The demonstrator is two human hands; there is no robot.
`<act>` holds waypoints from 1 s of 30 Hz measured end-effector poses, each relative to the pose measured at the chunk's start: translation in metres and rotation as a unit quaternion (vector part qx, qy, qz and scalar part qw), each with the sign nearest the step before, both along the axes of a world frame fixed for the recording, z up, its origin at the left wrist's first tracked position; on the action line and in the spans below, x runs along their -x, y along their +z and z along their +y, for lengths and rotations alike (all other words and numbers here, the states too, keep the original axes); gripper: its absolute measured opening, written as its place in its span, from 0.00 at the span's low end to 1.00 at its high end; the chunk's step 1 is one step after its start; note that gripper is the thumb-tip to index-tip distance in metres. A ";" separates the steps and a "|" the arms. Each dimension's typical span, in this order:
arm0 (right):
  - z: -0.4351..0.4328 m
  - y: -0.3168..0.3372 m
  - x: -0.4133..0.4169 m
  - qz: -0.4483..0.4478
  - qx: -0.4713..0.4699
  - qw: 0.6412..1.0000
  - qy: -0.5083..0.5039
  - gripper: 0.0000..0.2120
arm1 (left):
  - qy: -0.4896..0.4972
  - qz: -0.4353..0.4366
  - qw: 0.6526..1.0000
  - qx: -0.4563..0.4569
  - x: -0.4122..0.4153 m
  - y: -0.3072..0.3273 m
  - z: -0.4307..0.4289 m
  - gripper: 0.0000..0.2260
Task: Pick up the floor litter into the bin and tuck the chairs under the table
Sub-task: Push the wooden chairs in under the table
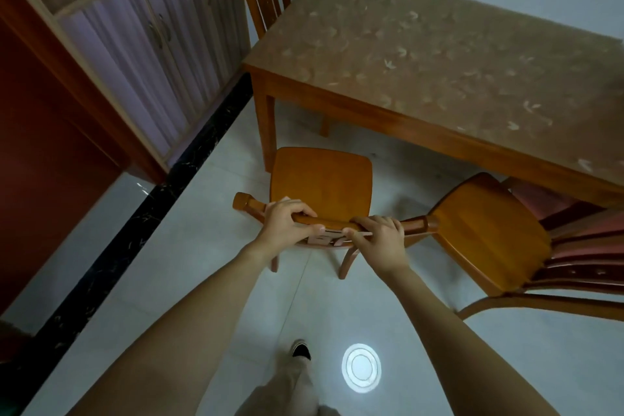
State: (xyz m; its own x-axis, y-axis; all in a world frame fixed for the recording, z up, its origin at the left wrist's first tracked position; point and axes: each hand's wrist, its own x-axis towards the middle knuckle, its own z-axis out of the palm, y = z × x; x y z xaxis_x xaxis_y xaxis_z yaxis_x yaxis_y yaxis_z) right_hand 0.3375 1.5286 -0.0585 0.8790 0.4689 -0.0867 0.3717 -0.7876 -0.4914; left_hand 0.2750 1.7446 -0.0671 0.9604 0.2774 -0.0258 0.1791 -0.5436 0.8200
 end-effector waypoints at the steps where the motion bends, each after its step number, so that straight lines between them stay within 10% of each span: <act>1: 0.002 -0.001 -0.002 0.004 0.002 1.000 -0.004 0.20 | -0.002 0.001 1.000 0.000 -0.002 0.000 0.001 0.12; 30: 0.135 -0.004 -0.151 0.024 -0.043 0.987 -0.154 0.28 | -0.125 -0.015 0.992 -0.030 -0.201 -0.005 0.145 0.10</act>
